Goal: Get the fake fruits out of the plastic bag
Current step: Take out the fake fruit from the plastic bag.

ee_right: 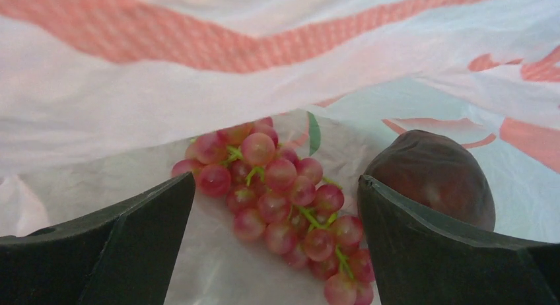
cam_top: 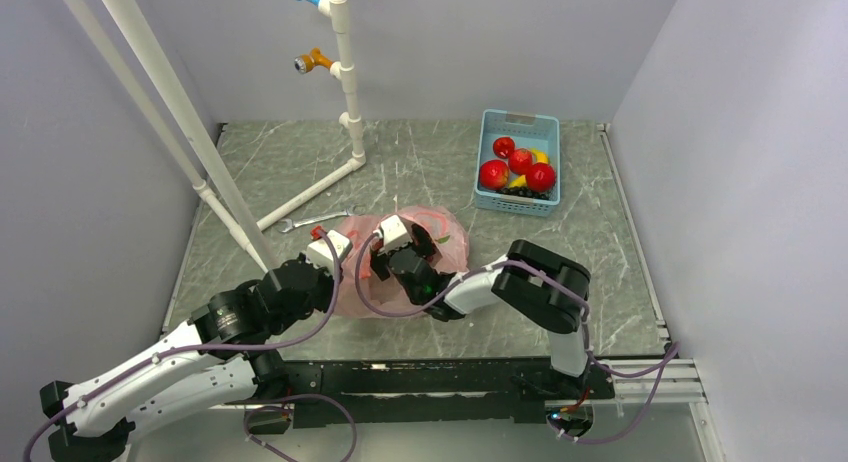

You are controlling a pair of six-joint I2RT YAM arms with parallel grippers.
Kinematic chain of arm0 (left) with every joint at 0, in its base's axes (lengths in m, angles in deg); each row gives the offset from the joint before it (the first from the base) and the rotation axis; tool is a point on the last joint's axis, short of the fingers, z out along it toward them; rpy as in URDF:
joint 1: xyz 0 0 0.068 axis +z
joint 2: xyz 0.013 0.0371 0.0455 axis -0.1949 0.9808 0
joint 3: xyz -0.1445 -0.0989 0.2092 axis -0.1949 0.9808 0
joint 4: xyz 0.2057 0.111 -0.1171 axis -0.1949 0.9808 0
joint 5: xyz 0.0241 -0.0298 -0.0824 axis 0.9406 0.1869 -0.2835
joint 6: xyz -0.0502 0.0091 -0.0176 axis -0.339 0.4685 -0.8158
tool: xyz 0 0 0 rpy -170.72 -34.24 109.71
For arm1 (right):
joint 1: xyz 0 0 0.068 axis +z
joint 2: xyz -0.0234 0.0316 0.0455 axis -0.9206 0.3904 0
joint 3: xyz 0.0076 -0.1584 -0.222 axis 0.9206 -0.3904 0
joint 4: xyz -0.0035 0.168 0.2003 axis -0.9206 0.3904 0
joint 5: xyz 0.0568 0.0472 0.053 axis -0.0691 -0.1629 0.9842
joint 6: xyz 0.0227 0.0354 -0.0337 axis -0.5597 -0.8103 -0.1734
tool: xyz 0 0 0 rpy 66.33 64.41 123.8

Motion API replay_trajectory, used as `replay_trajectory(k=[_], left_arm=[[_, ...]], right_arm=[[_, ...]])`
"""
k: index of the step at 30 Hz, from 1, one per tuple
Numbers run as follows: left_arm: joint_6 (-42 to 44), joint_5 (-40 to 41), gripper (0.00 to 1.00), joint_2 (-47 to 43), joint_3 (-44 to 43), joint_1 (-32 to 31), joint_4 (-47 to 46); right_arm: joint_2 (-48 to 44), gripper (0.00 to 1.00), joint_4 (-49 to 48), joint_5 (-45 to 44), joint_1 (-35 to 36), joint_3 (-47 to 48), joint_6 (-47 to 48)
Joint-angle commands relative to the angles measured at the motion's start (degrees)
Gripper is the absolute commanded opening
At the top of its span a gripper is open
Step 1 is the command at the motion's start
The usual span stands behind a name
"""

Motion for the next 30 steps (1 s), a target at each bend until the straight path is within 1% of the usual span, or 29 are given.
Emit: replay_trajectory(k=[1,3,6,10,14,17,20,26,30], left_arm=[[0.2,1.1,0.0,0.5,-0.8,-0.4,-0.6],[0.3,1.2,0.0,0.8,-0.8,-0.4,-0.6],[0.1,1.3,0.0,1.2,-0.9,-0.5,-0.4],[0.1,1.5,0.0,1.1,-0.9,-0.6,-0.3],[0.1,1.7,0.0,1.1,-0.8,-0.8,-0.5],[0.1,1.5,0.0,1.5,-0.9,-0.7,-0.4],[0.1,1.6,0.0,1.7,-0.9,-0.7,-0.3],[0.2,1.6,0.0,1.9,-0.8,-0.7,-0.4],[0.1,1.6,0.0,2.4,-1.0,-0.7,-0.4]], right_arm=[[1.7,0.97,-3.6,4.4,-2.5,2.1,1.5],[2.0,0.99,-3.3,7.1,-3.8,2.1,0.7],[3.4,0.98,-1.6,11.7,-5.6,3.2,0.5],[5.3,0.96,-0.3,12.7,-6.6,4.2,-1.4],[6.5,0.88,0.5,15.2,-8.0,4.3,-3.1],[7.4,0.77,1.0,16.9,-8.6,4.5,-3.7],[8.1,0.62,1.9,17.4,-8.8,5.1,-3.8],[5.7,0.36,5.1,17.9,-8.7,6.6,-2.3],[1.6,0.26,6.0,17.9,-8.6,6.4,-1.8]])
